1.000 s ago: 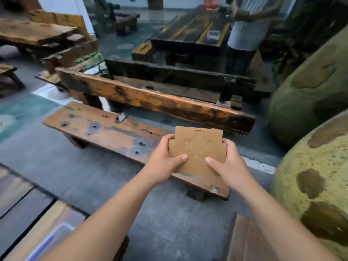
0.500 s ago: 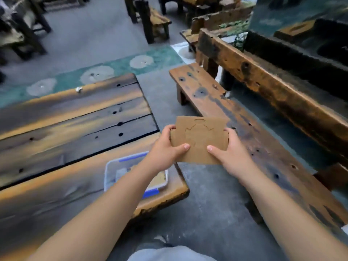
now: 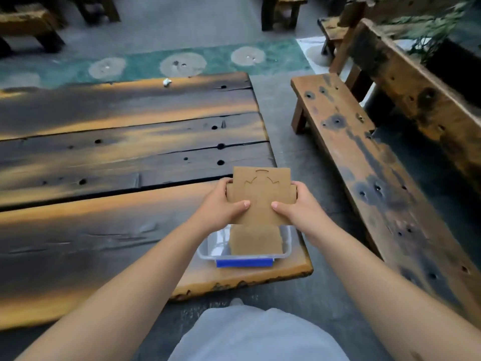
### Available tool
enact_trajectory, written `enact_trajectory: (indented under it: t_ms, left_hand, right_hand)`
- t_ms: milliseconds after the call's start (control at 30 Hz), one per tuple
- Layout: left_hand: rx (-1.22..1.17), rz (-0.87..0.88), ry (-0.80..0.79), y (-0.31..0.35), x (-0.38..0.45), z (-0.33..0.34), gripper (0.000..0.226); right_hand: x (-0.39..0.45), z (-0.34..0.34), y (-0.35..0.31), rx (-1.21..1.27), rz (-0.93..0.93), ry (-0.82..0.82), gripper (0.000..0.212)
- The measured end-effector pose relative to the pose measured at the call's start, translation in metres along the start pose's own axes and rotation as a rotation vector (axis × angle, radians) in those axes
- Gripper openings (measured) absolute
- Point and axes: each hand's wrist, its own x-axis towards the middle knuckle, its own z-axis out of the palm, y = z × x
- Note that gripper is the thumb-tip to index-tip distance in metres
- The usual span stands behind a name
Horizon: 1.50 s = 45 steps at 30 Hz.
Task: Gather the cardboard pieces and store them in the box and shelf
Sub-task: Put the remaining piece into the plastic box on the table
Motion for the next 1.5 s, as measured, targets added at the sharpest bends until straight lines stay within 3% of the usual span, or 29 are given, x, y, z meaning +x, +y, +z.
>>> enact_trajectory:
  t_ms: [200,367,567,800,1033,1200,1333,1500]
  left_hand:
    - [0.092,-0.200,-0.145,-0.060,0.014,0.019,0.060]
    - [0.185,-0.231,-0.186,-0.090,0.022,0.033,0.057]
    - [0.259,-0.275,-0.189,-0.105,0.033,0.040,0.058]
    - [0.362,-0.325,-0.242,-0.121,0.048,0.038,0.052]
    - [0.249,-0.375,-0.339,-0.127,0.058,0.038,0.049]
    - [-0.022,-0.467,-0.353,-0.131,0.057,0.033,0.063]
    - [-0.137,-0.507,-0.368,-0.135,0.056,0.029,0.067]
    - [-0.152,-0.576,-0.351,-0.135,0.061,0.030,0.069]
  right_hand:
    - [0.011,0.034,0.049,-0.022,0.223,-0.023,0.057]
    - [0.015,0.047,0.066,-0.184,0.313,-0.011,0.071]
    - [0.027,0.062,0.069,-0.421,0.332,-0.044,0.045]
    - [0.040,0.080,0.074,-0.486,0.402,-0.066,0.063]
    - [0.050,0.087,0.080,-0.463,0.524,-0.037,0.073]
    - [0.059,0.084,0.081,-0.457,0.579,-0.113,0.106]
    - [0.064,0.079,0.083,-0.489,0.573,-0.158,0.119]
    - [0.072,0.070,0.083,-0.453,0.573,-0.265,0.106]
